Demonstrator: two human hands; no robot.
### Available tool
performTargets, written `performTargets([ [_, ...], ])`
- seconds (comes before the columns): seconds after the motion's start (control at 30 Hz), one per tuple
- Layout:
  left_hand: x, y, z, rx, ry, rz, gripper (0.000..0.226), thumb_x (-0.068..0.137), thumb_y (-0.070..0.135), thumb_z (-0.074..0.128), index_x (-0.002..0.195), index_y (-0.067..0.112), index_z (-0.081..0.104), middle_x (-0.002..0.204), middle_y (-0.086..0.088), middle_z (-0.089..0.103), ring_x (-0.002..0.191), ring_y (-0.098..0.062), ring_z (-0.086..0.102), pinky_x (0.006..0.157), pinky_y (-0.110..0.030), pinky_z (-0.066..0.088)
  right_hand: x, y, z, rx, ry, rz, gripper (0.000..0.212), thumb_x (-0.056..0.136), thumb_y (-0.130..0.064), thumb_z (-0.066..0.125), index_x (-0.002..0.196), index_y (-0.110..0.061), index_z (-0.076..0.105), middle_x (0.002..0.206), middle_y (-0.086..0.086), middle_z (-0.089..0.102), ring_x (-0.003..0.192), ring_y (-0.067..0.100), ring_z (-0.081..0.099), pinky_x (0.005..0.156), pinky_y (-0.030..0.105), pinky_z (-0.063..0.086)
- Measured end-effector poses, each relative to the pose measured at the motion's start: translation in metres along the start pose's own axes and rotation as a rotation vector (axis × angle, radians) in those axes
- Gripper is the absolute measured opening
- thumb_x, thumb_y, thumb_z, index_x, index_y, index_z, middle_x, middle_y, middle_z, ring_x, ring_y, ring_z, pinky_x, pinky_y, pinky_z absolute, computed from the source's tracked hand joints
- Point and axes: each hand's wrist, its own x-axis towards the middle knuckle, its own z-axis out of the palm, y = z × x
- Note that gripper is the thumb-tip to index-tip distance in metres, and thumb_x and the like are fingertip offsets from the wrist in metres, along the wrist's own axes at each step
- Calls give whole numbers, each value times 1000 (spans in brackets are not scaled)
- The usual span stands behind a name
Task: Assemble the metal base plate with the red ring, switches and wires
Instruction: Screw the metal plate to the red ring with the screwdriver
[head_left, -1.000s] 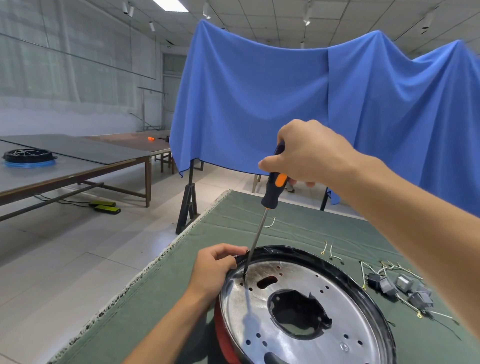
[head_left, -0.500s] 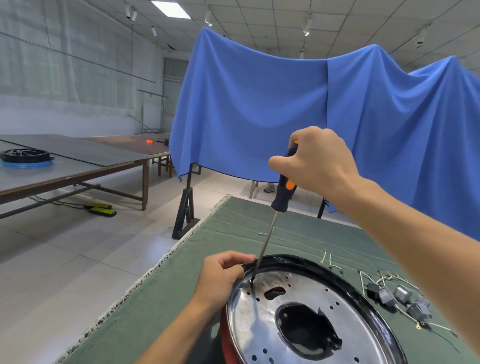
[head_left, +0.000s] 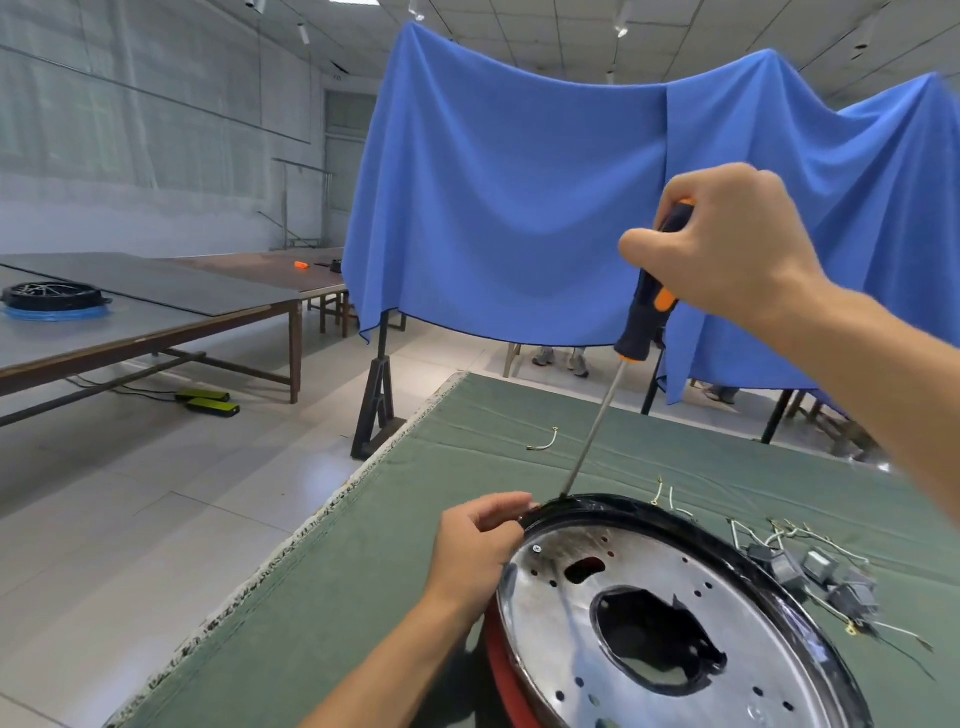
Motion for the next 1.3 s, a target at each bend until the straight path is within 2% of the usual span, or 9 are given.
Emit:
performTargets([
  [0.13,3,-7,-1,93,14,-19,26,79,-9,57,78,13,72,74,0,72,71,-15,64,71,-26,52,-23,24,-5,131,96,144,23,66,-31,57,65,-8,57,52,2,55,53,17,54,48,23,43],
  [0.27,1,-5,-5,242,-37,-78,21,65,25,60,51,13,50,56,-10,41,59,-19,38,60,-33,32,-61,44,-1,362,196,302,14,72,-28,65,68,-20,55,50,-9,56,46,12,57,46,25,45],
  [0.53,1,-2,7,182,35,-51,37,79,3,62,44,9,54,48,-6,40,49,-15,35,54,-27,30,-154,76,30,559,-36,581,22,73,-15,79,80,-20,59,70,1,69,66,26,70,69,49,59],
  [0.7,6,8,35,193,-34,20,19,79,0,65,62,4,71,59,-5,62,58,-13,52,59,-22,43,-183,88,37,446,-86,602,21,72,-7,75,75,-17,57,72,-6,66,59,-1,57,50,8,41],
  [0.87,9,-10,46,171,-82,10,20,80,-1,63,63,4,70,60,-8,65,60,-19,56,63,-30,48,-195,92,44,469,-171,690,20,73,-4,71,77,-15,55,77,5,66,71,27,65,62,37,56],
  [1.0,18,-23,37,177,-49,29,34,90,15,57,62,-1,69,62,-13,67,57,-19,56,58,-31,43,-196,92,50,461,-301,662,22,75,-10,70,85,-21,54,76,0,66,60,11,65,50,19,47],
  [1.17,30,-25,22,213,56,-67,16,84,-4,55,75,3,68,56,-3,64,40,-8,51,35,-18,38,-202,91,63,320,-524,627,14,74,-22,66,85,-27,59,70,-10,62,54,-2,53,45,11,37],
  [1.23,36,-26,10,392,150,22,18,83,-2,54,86,8,69,69,-2,67,54,-8,60,47,-25,49,-202,92,65,309,-523,618,8,76,-25,64,83,-26,60,69,-9,62,51,-2,51,43,9,37],
  [1.3,44,-30,-5,797,188,158,25,83,5,55,101,16,68,93,1,67,91,-16,61,75,-31,51,-202,92,66,313,-530,607,6,77,-26,63,82,-26,60,71,-8,62,52,0,50,43,8,36],
])
